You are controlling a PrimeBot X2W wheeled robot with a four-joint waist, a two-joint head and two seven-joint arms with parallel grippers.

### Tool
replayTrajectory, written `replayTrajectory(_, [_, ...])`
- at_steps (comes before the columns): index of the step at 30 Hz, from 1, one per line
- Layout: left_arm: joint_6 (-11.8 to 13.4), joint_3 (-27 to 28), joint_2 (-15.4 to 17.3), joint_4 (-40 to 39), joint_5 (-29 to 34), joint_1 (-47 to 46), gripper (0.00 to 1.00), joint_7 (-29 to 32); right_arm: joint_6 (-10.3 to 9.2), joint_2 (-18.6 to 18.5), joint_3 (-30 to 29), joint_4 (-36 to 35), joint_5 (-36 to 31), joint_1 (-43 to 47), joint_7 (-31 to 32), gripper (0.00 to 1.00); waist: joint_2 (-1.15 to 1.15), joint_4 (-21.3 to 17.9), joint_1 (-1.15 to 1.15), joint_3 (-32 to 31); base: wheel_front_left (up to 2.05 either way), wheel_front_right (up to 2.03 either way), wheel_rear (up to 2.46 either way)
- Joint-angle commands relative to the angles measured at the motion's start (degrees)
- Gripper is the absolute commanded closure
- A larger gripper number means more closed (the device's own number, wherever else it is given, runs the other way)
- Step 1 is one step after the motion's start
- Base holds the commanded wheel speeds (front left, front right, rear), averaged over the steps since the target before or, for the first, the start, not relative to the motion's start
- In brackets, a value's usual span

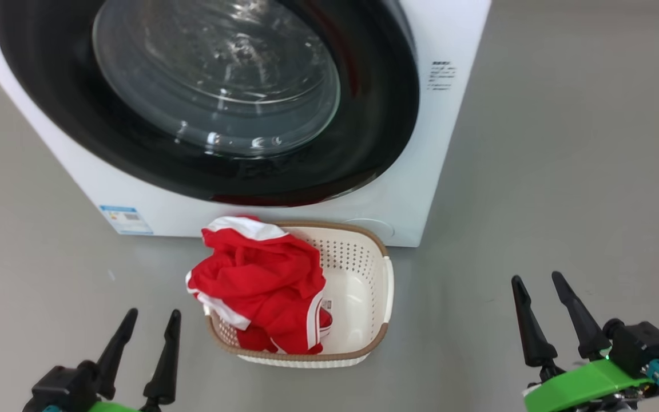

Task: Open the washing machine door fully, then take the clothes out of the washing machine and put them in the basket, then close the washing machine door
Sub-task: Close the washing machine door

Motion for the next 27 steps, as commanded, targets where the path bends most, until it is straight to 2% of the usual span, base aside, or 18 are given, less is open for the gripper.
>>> replayTrajectory(1, [-0.31, 2.55, 1.40, -1.48, 0.67, -0.19, 0.00, -0.46, -0.05, -0.21, 1.08, -1.68, 0.21, 0.17, -0.33, 0.00, 0.00, -1.37, 0.00, -1.18, 0.00, 0.00, 0.00])
replayTrajectory(13, [-0.31, 4.28, 0.63, -2.59, 1.01, 2.65, 0.00, -0.46, -0.05, -0.21, -0.27, -2.86, 1.62, 4.31, -0.33, 0.00, 0.00, -3.93, 0.00, -2.22, 0.00, 0.00, 0.00])
replayTrajectory(27, [-0.31, 4.23, 0.81, -3.32, 0.88, 2.26, 0.00, -0.46, -0.05, -0.21, -0.75, -3.20, 1.40, 4.08, -0.33, 0.00, 0.00, -4.13, 0.00, -1.31, 0.00, 0.00, 0.00])
